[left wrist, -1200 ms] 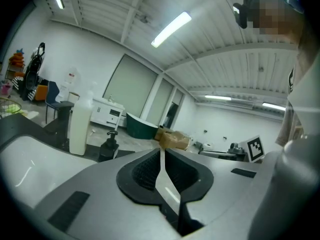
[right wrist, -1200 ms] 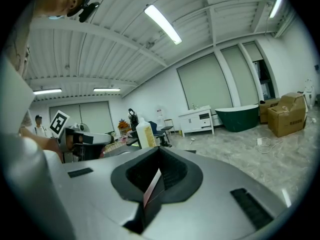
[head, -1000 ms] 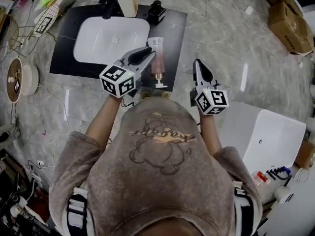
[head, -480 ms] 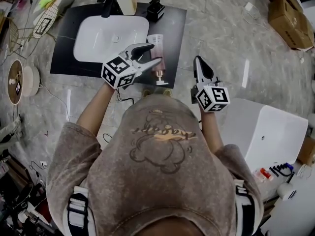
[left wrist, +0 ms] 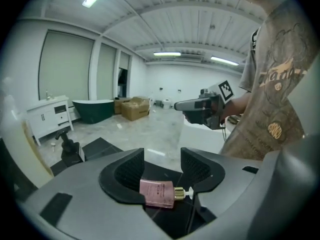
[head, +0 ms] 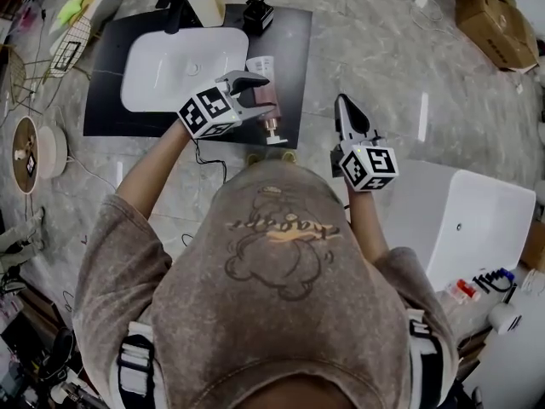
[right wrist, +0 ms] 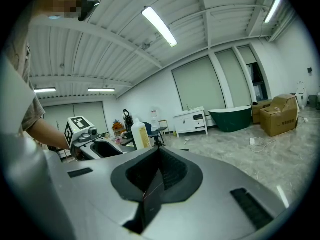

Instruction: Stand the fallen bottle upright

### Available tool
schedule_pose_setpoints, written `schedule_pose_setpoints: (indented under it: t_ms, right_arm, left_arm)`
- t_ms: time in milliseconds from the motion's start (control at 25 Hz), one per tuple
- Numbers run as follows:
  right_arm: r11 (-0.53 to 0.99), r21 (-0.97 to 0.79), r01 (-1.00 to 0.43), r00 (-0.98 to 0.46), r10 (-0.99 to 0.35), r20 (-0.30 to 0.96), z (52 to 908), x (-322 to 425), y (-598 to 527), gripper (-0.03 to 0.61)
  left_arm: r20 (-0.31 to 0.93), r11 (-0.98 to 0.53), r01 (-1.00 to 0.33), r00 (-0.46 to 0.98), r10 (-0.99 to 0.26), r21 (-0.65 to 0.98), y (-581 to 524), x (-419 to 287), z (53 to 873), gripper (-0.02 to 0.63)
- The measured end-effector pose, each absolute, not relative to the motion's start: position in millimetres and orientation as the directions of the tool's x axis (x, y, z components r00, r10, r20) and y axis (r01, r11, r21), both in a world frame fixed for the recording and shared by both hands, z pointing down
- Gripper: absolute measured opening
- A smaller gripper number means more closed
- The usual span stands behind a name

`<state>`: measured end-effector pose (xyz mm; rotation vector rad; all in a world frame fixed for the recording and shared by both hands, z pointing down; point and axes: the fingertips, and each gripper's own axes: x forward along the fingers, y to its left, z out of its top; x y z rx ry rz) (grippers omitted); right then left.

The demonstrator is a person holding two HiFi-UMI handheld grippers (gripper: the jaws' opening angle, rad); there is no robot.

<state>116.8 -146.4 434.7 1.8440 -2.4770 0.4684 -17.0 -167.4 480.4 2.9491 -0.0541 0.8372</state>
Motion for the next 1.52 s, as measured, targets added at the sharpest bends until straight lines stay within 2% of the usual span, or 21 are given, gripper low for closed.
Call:
schedule_pose_setpoints:
  t_ms: [760,1120,1520]
  right_arm:
    - [0.097,-0.249,-0.964,-0.155,-0.962,0.224,445.3,149.6,-113.8,-0.002]
    - [0.062,-0.263,-0.963,-0.128,-0.961,0.244,455.4,151.8,-103.2,-0.002]
    - [0.067,-0.276,-0.959,-0.141,-0.955,0.259,463.3,153.9,-96.4,-0.002]
  left_arm:
    - [0.609,-0.955,0.269,0.738,0.290,0.129,-128.0,11.2,521.1,0.224]
    - [0.638,-0.932,0.306,0.683,0.356,0.193,-90.6,8.8,551.7,0.229]
    - [0.704,-0.939,0.278,0.625,0.337,0.202,-65.8,2.2,588.9,0.232]
